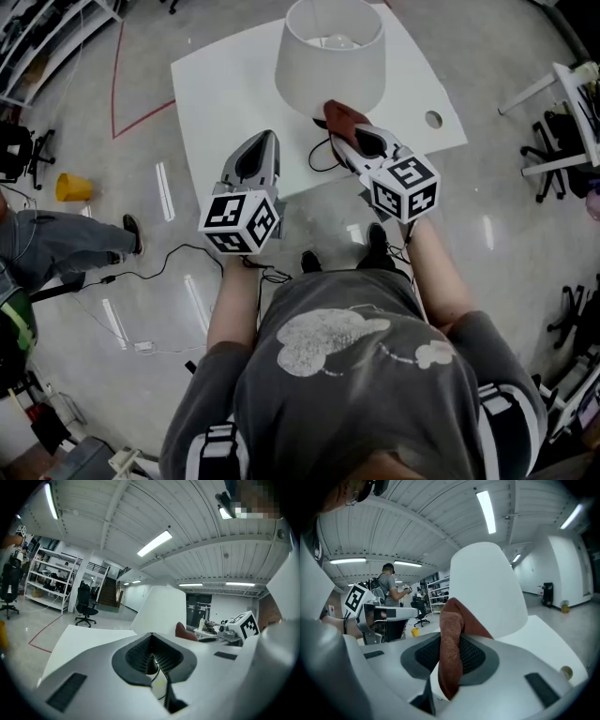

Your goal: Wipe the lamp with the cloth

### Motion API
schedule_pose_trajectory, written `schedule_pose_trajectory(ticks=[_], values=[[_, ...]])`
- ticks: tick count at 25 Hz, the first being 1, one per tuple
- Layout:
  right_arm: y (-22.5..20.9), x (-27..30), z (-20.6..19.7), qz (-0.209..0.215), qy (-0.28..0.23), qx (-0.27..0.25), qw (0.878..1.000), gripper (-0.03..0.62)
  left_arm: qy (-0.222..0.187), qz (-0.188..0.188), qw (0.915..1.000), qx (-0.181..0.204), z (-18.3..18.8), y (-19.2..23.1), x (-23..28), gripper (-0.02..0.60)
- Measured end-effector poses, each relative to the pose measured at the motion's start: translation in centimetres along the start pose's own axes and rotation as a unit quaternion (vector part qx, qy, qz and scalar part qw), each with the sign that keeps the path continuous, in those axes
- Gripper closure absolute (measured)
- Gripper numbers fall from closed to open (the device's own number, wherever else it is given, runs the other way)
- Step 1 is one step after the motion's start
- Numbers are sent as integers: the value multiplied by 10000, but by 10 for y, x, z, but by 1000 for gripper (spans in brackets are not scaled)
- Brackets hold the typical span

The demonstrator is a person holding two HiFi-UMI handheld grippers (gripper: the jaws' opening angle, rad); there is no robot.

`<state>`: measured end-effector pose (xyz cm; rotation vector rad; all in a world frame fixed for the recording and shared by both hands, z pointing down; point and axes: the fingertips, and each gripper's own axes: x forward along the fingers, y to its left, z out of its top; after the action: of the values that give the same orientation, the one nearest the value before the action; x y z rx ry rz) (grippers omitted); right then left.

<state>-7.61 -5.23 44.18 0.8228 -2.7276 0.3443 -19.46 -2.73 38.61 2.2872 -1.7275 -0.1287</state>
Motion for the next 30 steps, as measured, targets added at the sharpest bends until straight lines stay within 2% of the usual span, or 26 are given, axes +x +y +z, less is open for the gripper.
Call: schedule_pose_trajectory(ticks=[5, 11, 14, 18, 24, 30], values=[[11, 2, -9, -209, 77, 109, 9997, 503, 137, -138, 9998, -14, -9, 9, -13, 574], [24, -13, 11, -253, -153, 20, 9996, 503, 15, 72, 9999, -87, 4, 34, -21, 574], [27, -23, 33, -110, -376, -106, 9992, 503, -71, 117, 9999, -30, 13, 30, -15, 574], [16, -43, 73, 134, -814, -315, 9961, 503, -242, 160, 9994, 210, 33, 4, 4, 574], [24, -63, 145, 737, -1623, -532, 9825, 503, -504, 307, 9971, 484, 75, -12, 13, 574], [20, -50, 184, 518, -1915, -814, 9767, 503, -691, 245, 9954, 620, 101, -2, 18, 574]])
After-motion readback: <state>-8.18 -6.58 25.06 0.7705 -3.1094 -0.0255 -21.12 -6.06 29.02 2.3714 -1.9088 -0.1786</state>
